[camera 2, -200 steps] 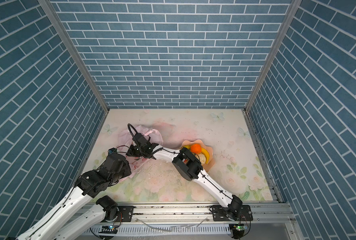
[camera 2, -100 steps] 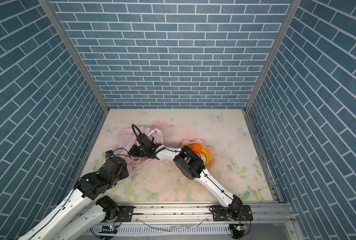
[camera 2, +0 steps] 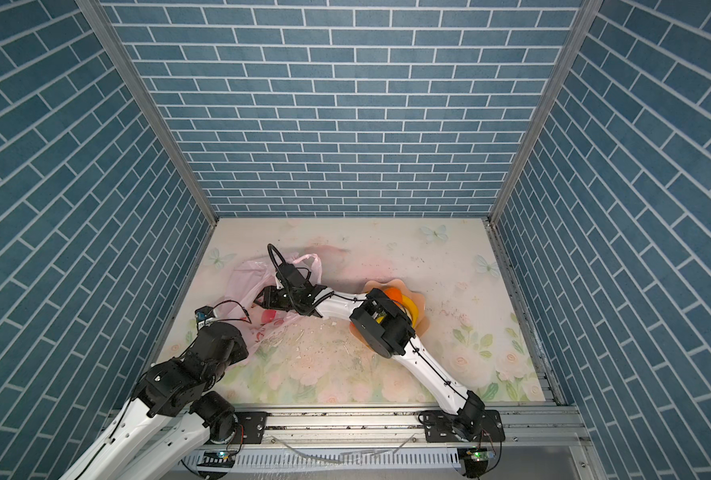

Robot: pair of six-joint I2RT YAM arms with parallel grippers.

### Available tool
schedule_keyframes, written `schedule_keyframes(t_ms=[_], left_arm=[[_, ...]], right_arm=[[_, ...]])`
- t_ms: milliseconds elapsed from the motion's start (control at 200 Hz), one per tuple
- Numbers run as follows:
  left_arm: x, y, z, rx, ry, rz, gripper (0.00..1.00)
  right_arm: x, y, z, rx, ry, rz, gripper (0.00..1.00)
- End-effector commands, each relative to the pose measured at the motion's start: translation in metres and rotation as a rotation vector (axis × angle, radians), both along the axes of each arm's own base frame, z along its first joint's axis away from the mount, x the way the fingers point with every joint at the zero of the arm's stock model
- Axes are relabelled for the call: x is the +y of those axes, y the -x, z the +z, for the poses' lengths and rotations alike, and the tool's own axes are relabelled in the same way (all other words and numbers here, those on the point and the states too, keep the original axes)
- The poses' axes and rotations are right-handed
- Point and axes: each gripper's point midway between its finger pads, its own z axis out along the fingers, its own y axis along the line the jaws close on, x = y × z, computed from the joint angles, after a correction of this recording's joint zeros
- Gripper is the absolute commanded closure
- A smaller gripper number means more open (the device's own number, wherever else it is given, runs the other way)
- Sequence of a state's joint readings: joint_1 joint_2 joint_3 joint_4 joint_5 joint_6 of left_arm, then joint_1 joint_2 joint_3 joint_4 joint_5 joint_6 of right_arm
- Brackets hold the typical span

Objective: Take the fake fruits out of the plastic bag

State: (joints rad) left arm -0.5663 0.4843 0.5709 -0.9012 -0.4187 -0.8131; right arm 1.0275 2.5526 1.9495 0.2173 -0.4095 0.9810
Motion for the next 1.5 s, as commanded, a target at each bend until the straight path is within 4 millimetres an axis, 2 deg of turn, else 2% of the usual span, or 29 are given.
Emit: schedule_keyframes(t_ms=[0, 190, 415, 740, 945, 1140, 1360, 1495], left_arm=[[0.003, 0.003, -0.006, 0.018, -0.033, -0.013, 1.00], [-0.010, -0.006, -0.003, 0.000, -0.007, -0.062, 1.00], [-0.032, -0.018, 0.007, -0.040, 0.023, -0.164, 1.00], [-0.044, -0.025, 0.017, -0.083, 0.026, -0.236, 1.00], [-0.052, -0.026, 0.018, -0.091, 0.037, -0.281, 1.00], [-0.057, -0.028, 0.022, -0.098, 0.025, -0.323, 1.00], [-0.062, -0.031, 0.019, -0.091, 0.020, -0.347, 1.00], [-0.063, -0.033, 0.018, -0.088, 0.007, -0.354, 1.00]], right_arm=[[0.011, 0.000, 0.039, -0.038, -0.076, 0.027, 0.39], [0.023, 0.002, 0.039, -0.019, -0.084, 0.048, 0.28], [0.037, 0.004, 0.042, -0.002, -0.086, 0.077, 0.24], [0.044, 0.020, 0.024, 0.020, -0.007, 0.134, 0.21], [0.048, 0.024, 0.014, 0.036, 0.008, 0.147, 0.11], [0.052, 0.033, 0.013, 0.049, 0.005, 0.174, 0.11], [0.054, 0.045, 0.008, 0.069, 0.014, 0.199, 0.18], [0.055, 0.055, 0.006, 0.083, 0.020, 0.224, 0.17]])
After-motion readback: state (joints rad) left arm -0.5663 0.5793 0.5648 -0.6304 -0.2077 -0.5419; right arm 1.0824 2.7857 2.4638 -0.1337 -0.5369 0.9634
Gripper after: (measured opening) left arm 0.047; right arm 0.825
